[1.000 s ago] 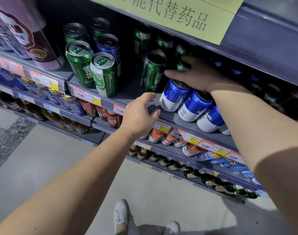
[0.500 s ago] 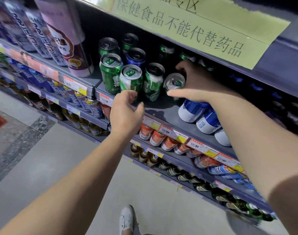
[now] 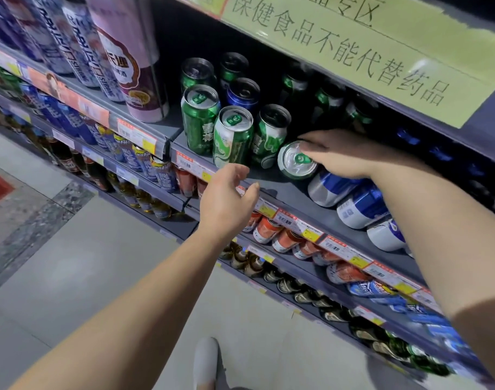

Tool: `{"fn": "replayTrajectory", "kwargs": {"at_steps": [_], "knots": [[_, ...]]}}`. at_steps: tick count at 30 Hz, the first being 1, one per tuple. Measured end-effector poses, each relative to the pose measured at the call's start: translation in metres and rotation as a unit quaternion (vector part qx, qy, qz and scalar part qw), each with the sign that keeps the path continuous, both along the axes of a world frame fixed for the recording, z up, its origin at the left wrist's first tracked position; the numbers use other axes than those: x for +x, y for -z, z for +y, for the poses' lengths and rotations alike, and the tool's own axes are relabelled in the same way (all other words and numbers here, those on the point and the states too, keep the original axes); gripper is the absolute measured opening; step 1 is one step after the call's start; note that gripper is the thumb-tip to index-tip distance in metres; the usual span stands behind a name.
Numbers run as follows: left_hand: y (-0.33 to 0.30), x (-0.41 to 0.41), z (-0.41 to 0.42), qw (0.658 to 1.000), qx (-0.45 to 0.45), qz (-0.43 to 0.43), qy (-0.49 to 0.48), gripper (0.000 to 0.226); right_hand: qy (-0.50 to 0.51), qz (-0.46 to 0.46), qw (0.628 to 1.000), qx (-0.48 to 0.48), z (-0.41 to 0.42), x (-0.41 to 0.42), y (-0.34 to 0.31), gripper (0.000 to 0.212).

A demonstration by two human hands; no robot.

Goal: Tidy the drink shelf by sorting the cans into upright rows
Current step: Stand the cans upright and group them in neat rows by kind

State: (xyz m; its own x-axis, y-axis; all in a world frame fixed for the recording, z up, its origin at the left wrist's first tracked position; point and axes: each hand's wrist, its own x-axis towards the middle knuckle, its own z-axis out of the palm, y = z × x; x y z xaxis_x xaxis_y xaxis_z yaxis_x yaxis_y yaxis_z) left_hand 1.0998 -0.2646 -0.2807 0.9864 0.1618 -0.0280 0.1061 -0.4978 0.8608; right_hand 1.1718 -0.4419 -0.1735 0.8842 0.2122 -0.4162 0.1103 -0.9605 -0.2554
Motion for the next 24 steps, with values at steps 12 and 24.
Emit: {"fn": "replayTrajectory", "kwargs": {"at_steps": [12,24], "knots": [[-0.007,-0.001,0.014,1.0,-0.012,-0.002,-0.009,0.032,0.106,-0.18,0.974,0.09,0.039,0.015,-0.005,0.034],[0.008,-0.023,0.025,0.996,-0.021,0.028,0.083,0.017,0.164,-0.146,0.973,0.064,0.117,0.085,0.022,0.084]]}}
